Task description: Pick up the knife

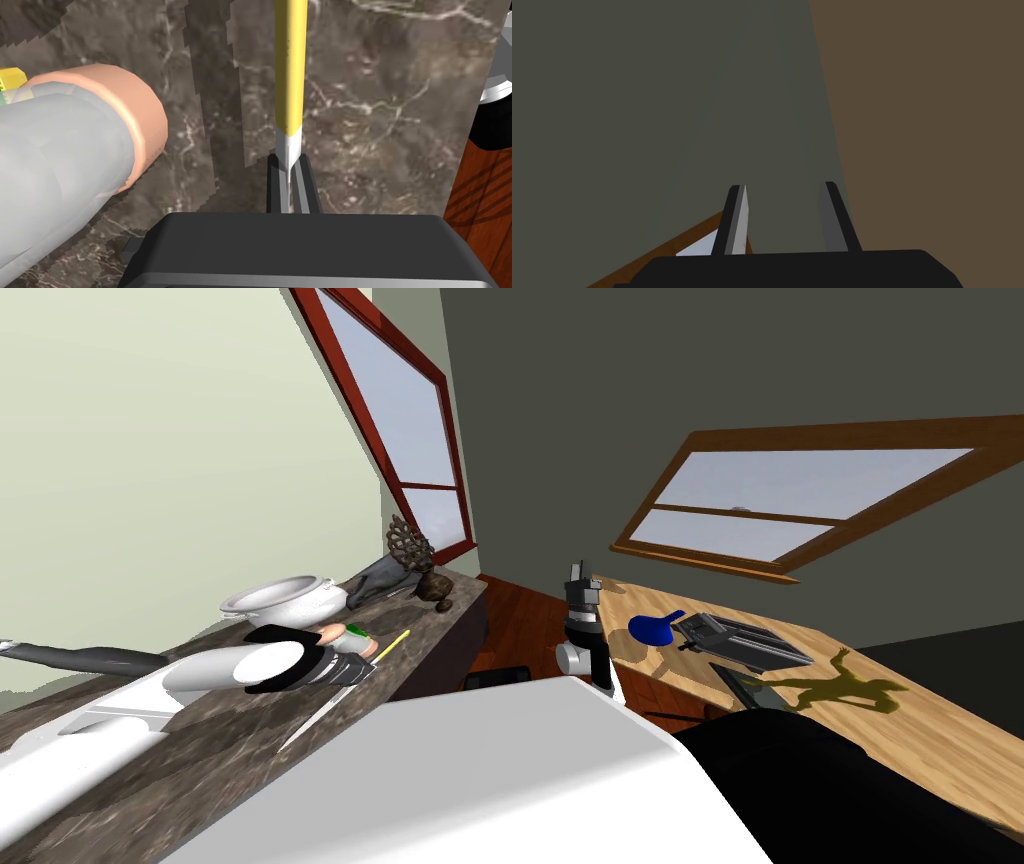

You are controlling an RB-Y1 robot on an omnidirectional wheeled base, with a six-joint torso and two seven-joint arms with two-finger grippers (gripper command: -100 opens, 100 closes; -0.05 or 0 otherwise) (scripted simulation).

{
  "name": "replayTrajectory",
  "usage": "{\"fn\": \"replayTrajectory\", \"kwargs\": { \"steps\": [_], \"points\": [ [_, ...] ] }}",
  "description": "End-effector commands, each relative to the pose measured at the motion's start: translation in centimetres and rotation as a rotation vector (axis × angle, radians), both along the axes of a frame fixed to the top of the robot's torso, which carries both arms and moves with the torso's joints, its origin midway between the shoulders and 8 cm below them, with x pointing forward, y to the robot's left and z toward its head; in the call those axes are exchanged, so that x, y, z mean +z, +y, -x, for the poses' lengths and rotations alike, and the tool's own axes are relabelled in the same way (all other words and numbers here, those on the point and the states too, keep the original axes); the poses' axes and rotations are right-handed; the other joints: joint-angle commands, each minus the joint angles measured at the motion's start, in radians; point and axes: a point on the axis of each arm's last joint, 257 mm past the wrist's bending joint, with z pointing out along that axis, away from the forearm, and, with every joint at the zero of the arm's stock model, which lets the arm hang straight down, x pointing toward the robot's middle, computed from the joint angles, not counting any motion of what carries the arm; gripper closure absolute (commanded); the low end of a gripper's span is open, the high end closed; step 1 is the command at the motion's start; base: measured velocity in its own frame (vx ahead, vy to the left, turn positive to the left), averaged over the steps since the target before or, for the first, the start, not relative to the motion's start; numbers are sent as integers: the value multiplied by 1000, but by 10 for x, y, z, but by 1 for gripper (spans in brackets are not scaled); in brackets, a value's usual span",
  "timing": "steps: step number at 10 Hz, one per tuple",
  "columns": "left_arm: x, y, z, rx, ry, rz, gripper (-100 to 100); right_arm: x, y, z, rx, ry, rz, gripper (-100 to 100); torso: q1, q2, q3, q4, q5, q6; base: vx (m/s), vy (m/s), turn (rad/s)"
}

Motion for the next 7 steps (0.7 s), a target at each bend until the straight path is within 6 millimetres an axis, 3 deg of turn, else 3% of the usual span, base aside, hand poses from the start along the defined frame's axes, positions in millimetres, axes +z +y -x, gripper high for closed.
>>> {"fn": "replayTrajectory", "kwargs": {
  "steps": [1,2,3,4,6,7],
  "points": [
    [0,0,0,0,0,0,100,0,0,0,0,0,0,0,0,0,0,0,0,0,0,0,0],
    [0,0,0,0,-1,0,100,0,0,0,0,0,0,0,0,0,0,0,0,0,0,0,0],
    [0,0,0,0,-1,0,0,0,0,0,0,0,0,0,0,0,0,0,0,0,0,0,0],
    [9,-5,0,-19,0,0,100,0,0,0,0,0,0,0,0,0,0,0,0,0,26,3,159],
    [12,-5,-1,-22,-1,0,100,0,0,0,0,0,0,0,0,-2,-1,0,0,-1,31,2,101],
    [12,-5,0,-22,0,-1,0,0,0,0,0,0,0,0,0,-1,-1,0,0,0,0,0,0]
  ]
}}
